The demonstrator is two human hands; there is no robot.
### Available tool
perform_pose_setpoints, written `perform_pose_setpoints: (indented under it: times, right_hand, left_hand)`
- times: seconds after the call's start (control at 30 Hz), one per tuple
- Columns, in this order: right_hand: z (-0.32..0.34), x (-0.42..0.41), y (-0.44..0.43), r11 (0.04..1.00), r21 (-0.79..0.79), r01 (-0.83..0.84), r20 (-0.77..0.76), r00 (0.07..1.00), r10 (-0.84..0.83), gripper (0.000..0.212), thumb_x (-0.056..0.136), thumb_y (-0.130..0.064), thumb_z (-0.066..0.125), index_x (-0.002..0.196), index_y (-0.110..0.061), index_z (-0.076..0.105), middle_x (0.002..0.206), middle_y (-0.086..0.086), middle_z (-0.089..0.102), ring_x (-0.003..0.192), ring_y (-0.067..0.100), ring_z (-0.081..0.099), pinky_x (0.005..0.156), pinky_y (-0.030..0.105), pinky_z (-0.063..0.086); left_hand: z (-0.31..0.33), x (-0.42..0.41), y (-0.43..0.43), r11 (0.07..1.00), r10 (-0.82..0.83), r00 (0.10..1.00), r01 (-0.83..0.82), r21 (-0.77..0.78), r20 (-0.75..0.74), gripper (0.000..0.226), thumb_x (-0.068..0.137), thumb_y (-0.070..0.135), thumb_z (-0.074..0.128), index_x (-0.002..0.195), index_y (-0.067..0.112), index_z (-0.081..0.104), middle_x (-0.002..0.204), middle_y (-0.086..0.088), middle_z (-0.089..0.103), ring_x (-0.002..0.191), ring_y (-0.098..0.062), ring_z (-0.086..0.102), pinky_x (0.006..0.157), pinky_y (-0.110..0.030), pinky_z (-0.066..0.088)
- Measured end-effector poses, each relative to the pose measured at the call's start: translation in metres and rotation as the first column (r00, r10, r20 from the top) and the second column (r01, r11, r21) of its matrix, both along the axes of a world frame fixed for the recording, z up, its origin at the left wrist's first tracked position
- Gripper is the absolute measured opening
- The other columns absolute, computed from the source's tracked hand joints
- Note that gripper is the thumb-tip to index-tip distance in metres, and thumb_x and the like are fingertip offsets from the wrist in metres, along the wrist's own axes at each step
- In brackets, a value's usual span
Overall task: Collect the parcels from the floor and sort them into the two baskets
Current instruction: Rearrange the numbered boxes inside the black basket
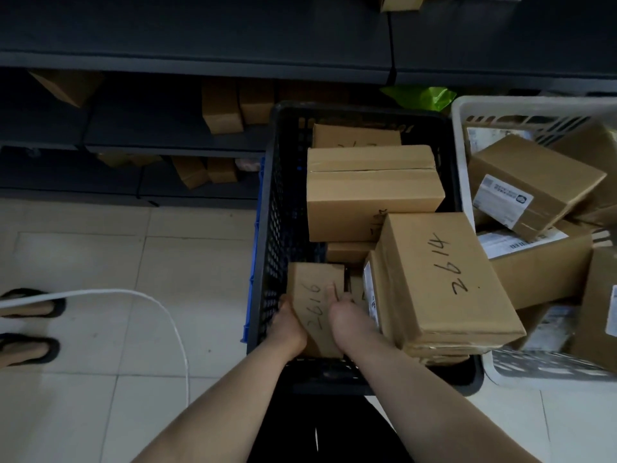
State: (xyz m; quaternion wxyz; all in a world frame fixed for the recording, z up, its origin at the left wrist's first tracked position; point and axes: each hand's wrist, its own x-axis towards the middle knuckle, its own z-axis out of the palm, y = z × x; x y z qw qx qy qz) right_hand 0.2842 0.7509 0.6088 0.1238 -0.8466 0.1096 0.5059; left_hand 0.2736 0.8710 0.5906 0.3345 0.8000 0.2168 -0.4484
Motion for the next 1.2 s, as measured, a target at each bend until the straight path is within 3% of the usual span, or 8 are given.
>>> perform_pose_setpoints:
  times: [0.13,0.3,0.47,0.67,0.83,0.9,1.03,1.2]
  right_hand:
    - [-0.010,-0.001,0.005,0.997,-0.031,-0.070,0.000,0.998,0.070,0.090,0.095,0.000,0.047,0.153,-0.016,-0.020,0.158,0.025,0.009,0.129,0.039,0.044,0.099,0.049,0.046]
    - [-0.011,0.000,0.009,0.996,-0.057,-0.072,0.043,0.996,0.075,0.088,0.095,-0.006,0.050,0.154,-0.013,-0.015,0.150,0.024,0.022,0.125,0.036,0.046,0.098,0.048,0.047]
    - [0.019,0.001,0.009,0.995,0.037,0.088,0.125,0.988,-0.092,0.065,0.097,-0.006,0.043,0.154,-0.009,0.013,0.146,0.020,0.031,0.124,0.035,0.044,0.099,0.041,0.043]
    - [0.111,0.012,-0.005,0.981,0.155,0.120,0.310,0.937,-0.163,0.041,0.096,-0.004,0.045,0.137,-0.003,0.043,0.137,0.020,0.043,0.121,0.033,0.050,0.097,0.035,0.044]
    - [0.185,0.006,-0.046,0.978,0.164,0.129,0.591,0.781,-0.202,0.040,0.097,-0.022,0.054,0.137,-0.019,0.053,0.131,0.003,0.056,0.117,0.017,0.055,0.094,0.023,0.043]
    - [0.199,0.003,-0.071,0.979,0.084,0.187,0.670,0.716,-0.194,0.041,0.095,-0.027,0.057,0.134,-0.016,0.055,0.130,0.005,0.057,0.117,0.019,0.055,0.094,0.024,0.042]
    - [0.198,-0.007,-0.110,0.934,-0.069,0.352,0.635,0.737,-0.230,0.052,0.091,-0.037,0.060,0.135,-0.012,0.050,0.136,0.011,0.049,0.124,0.029,0.046,0.103,0.037,0.041]
    - [0.194,-0.022,-0.117,0.868,0.090,0.489,0.559,0.696,-0.450,0.040,0.087,-0.040,0.064,0.119,-0.017,0.057,0.110,0.003,0.065,0.100,0.022,0.061,0.082,0.033,0.052]
  left_hand:
    - [0.008,0.002,-0.003,0.998,-0.017,0.998,0.020,0.056,-0.063,0.068,0.097,0.033,0.046,0.154,0.028,0.008,0.149,-0.007,0.038,0.131,-0.026,0.042,0.107,-0.037,0.033]
    - [0.001,0.005,-0.004,1.000,0.019,0.998,-0.019,0.012,-0.057,0.067,0.095,0.037,0.048,0.152,0.029,0.014,0.142,-0.010,0.046,0.119,-0.026,0.050,0.098,-0.031,0.042]
    - [0.017,0.007,-0.003,0.997,0.066,0.994,-0.068,-0.028,-0.090,0.071,0.099,0.020,0.042,0.155,0.019,-0.001,0.150,-0.011,0.035,0.131,-0.027,0.042,0.111,-0.033,0.033]
    - [0.067,0.025,-0.016,0.967,0.145,0.989,-0.137,-0.214,0.022,0.041,0.101,0.020,0.040,0.142,0.014,0.041,0.127,-0.009,0.057,0.111,-0.024,0.056,0.099,-0.035,0.048]
    - [0.129,0.045,-0.036,0.883,0.213,0.976,-0.173,-0.436,0.044,0.040,0.099,0.029,0.049,0.137,0.016,0.048,0.115,0.001,0.061,0.109,-0.018,0.056,0.103,-0.036,0.043]
    - [0.150,0.045,-0.048,0.855,0.167,0.985,-0.124,-0.503,0.042,0.048,0.097,0.035,0.054,0.140,0.016,0.046,0.129,0.000,0.056,0.119,-0.019,0.052,0.107,-0.038,0.040]
    - [0.171,0.035,-0.076,0.839,0.066,0.997,-0.031,-0.544,0.045,0.041,0.098,0.035,0.053,0.134,0.015,0.053,0.106,0.008,0.062,0.093,-0.008,0.056,0.095,-0.030,0.043]
    - [0.174,0.027,-0.088,0.869,-0.002,0.994,0.055,-0.492,0.107,0.033,0.098,0.038,0.049,0.118,0.016,0.064,0.104,0.003,0.067,0.098,-0.016,0.062,0.099,-0.035,0.048]
